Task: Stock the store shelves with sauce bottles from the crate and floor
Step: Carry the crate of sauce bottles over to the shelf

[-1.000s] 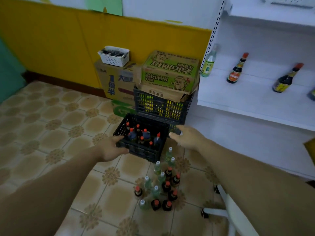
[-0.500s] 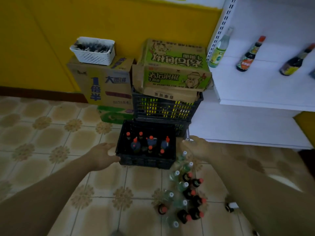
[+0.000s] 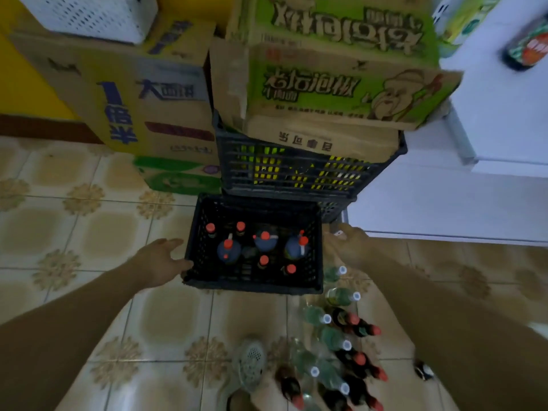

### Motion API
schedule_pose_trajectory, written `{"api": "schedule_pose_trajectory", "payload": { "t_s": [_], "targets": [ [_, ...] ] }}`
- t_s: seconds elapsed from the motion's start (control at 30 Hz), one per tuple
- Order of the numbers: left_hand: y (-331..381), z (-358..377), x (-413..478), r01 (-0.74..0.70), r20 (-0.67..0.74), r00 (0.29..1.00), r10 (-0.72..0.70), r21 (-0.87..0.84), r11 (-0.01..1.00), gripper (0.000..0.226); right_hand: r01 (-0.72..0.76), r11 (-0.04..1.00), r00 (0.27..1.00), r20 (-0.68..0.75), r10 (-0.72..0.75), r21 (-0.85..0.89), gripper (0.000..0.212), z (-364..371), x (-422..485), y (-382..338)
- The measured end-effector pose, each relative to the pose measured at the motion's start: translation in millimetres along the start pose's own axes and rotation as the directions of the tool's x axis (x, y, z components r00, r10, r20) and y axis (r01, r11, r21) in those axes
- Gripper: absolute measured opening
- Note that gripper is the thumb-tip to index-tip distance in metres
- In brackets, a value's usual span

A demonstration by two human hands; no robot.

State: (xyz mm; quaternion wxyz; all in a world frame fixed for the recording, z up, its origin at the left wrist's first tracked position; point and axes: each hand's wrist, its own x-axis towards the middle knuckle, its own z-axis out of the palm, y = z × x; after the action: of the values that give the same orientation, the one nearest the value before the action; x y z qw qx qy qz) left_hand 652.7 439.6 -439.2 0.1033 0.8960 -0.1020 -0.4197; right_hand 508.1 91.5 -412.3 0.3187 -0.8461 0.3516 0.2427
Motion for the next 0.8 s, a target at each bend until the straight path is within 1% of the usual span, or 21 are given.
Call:
{"api": "schedule_pose_trajectory", "payload": {
  "t_s": [0.1,0.17,0.3,0.4,0.47,0.5,0.57,0.63,0.7,0.8],
  "targets": [
    [-7,22,77,0.000,0.004,1.000,0.000,-0.003,1.000,0.074,-0.017,0.998,1.000,-0.020,0.018,0.062,0.065,28,77,15],
    [-18,41,129,0.008,-0.004,1.000,-0.008,0.007,1.000,0.074,-0.029,0.998,0.999,-0.028,0.031,0.061,0.070,53,125,29],
    [-49,84,218,0.048,-0.044,0.998,-0.047,0.015,0.999,0.076,-0.054,0.996,0.995,-0.075,0.059,0.071,0.058,106,210,62],
    [-75,112,262,0.038,-0.074,0.996,-0.041,-0.046,0.998,0.078,-0.101,0.991,0.987,-0.115,0.111,0.091,0.062,139,257,87],
    [-87,126,280,-0.003,-0.079,0.997,-0.007,-0.122,0.993,0.077,-0.119,0.980,0.983,-0.122,0.139,0.160,0.061,155,278,99],
    [-92,132,286,-0.050,-0.092,0.995,0.036,-0.155,0.987,0.077,-0.124,0.973,0.979,-0.136,0.152,0.197,0.060,161,285,103],
    [-97,139,290,-0.120,-0.136,0.986,0.093,-0.206,0.971,0.074,-0.119,0.965,0.965,-0.200,0.168,0.234,0.057,168,295,109],
    [-95,145,290,-0.155,-0.221,0.970,0.101,-0.244,0.957,0.071,-0.104,0.970,0.957,-0.242,0.158,0.222,0.057,172,298,113],
    [-86,150,286,-0.169,-0.310,0.948,0.079,-0.277,0.946,0.069,-0.100,0.979,0.961,-0.239,0.142,0.177,0.059,173,297,117],
    [-80,155,284,-0.170,-0.349,0.935,0.067,-0.272,0.947,0.073,-0.114,0.985,0.960,-0.241,0.143,0.128,0.058,173,293,118]
  ]
}}
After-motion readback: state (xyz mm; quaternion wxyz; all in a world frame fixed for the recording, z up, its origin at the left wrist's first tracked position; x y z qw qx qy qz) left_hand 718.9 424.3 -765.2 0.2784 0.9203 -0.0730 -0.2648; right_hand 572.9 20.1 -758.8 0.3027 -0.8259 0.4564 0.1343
